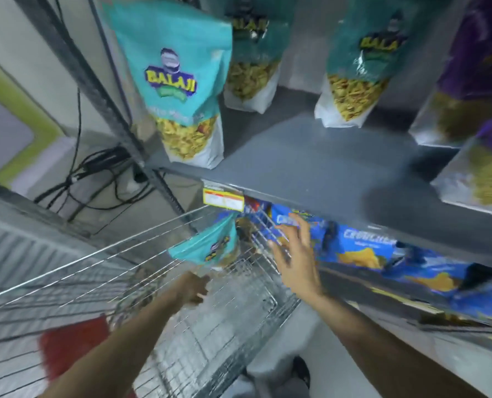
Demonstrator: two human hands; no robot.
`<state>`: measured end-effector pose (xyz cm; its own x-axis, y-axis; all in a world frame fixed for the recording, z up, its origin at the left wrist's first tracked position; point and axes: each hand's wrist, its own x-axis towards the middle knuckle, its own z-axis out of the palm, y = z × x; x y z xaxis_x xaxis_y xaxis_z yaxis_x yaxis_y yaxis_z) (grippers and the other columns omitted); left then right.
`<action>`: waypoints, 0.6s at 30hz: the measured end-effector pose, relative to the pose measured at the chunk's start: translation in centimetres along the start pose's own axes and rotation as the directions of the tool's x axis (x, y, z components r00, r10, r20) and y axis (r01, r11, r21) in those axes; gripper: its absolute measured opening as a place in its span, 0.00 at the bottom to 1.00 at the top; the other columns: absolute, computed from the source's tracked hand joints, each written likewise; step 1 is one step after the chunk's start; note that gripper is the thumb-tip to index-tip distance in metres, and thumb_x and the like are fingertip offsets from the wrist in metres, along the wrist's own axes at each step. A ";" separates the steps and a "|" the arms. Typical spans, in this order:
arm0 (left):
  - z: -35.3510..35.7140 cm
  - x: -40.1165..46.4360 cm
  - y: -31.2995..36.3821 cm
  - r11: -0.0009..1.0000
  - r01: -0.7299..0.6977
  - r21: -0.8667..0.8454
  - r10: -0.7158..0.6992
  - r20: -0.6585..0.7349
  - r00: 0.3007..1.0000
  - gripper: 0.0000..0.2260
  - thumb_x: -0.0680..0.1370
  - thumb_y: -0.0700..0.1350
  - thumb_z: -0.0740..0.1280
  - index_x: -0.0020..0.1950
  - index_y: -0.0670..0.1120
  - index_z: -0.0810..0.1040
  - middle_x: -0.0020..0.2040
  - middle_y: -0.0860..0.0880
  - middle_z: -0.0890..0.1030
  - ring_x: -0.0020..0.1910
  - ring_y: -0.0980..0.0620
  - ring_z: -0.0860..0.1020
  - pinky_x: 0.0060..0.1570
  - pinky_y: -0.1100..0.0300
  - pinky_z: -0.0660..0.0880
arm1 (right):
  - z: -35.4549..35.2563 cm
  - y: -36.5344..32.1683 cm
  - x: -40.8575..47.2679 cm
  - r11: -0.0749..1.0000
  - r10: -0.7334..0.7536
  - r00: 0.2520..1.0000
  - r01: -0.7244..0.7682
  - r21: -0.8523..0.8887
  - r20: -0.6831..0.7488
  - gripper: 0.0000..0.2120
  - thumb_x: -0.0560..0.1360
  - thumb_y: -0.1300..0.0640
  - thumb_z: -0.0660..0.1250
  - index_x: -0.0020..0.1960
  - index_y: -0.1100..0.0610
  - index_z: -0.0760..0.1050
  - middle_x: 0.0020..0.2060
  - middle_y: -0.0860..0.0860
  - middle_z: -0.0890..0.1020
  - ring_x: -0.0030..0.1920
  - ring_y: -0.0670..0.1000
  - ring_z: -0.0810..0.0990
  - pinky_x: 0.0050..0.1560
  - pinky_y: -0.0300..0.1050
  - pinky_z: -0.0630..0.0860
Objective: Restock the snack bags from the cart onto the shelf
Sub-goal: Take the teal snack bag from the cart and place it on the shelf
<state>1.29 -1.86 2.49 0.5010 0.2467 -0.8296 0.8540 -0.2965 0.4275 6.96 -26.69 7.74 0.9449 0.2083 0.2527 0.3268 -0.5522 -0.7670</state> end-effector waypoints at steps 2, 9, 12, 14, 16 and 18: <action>-1.2 1.8 -1.7 0.989 0.027 -0.142 -0.040 -0.089 0.995 0.17 0.77 0.50 0.66 0.54 0.35 0.74 0.43 0.42 0.79 0.27 0.50 0.75 0.35 0.58 0.74 | 3.7 -0.1 -0.1 0.999 -0.011 0.989 0.016 -0.030 0.150 0.12 0.77 0.50 0.62 0.58 0.51 0.72 0.67 0.51 0.69 0.64 0.41 0.70 0.64 0.36 0.68; -3.0 4.2 -2.6 0.908 -0.228 -0.353 0.140 -0.257 0.956 0.23 0.71 0.52 0.73 0.62 0.42 0.75 0.50 0.49 0.81 0.45 0.50 0.79 0.39 0.61 0.75 | 13.0 1.1 4.9 0.865 0.500 0.788 -0.476 -0.161 0.360 0.24 0.74 0.56 0.68 0.67 0.53 0.65 0.57 0.56 0.81 0.55 0.60 0.81 0.51 0.50 0.77; -2.9 4.0 -1.7 0.925 -0.237 -0.296 0.146 -0.299 0.943 0.19 0.73 0.51 0.71 0.60 0.42 0.78 0.43 0.47 0.81 0.34 0.53 0.75 0.28 0.66 0.71 | 15.4 1.1 7.0 0.738 0.624 0.664 -0.675 -0.030 0.412 0.22 0.77 0.60 0.64 0.70 0.53 0.64 0.62 0.55 0.77 0.57 0.58 0.79 0.53 0.49 0.77; -2.7 4.1 -1.8 0.922 -0.255 -0.291 0.154 -0.330 0.931 0.18 0.74 0.49 0.70 0.60 0.40 0.78 0.46 0.43 0.83 0.37 0.49 0.77 0.33 0.64 0.73 | 16.1 0.8 7.4 0.725 0.629 0.672 -0.688 0.018 0.391 0.16 0.78 0.60 0.63 0.66 0.56 0.72 0.61 0.55 0.78 0.55 0.56 0.78 0.52 0.47 0.76; -2.9 3.5 -1.8 0.919 -0.276 -0.282 0.166 -0.357 0.919 0.17 0.76 0.48 0.68 0.61 0.40 0.77 0.52 0.43 0.82 0.44 0.47 0.78 0.42 0.60 0.74 | 16.2 0.7 6.8 0.707 0.639 0.676 -0.704 0.066 0.366 0.12 0.78 0.58 0.63 0.60 0.56 0.76 0.59 0.55 0.80 0.54 0.55 0.79 0.54 0.49 0.77; -3.1 2.6 -1.8 0.907 -0.326 -0.265 0.219 -0.365 0.905 0.16 0.77 0.47 0.66 0.61 0.39 0.77 0.51 0.47 0.81 0.44 0.50 0.77 0.44 0.61 0.73 | 15.3 0.5 5.6 0.682 0.651 0.661 -0.726 0.095 0.374 0.11 0.78 0.56 0.63 0.59 0.56 0.77 0.57 0.54 0.80 0.53 0.53 0.79 0.47 0.47 0.79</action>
<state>1.50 2.18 0.69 0.6913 0.4954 -0.5260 0.6489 -0.1052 0.7536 12.09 -13.50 -0.29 0.8293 0.0803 -0.5530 -0.4646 -0.4508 -0.7622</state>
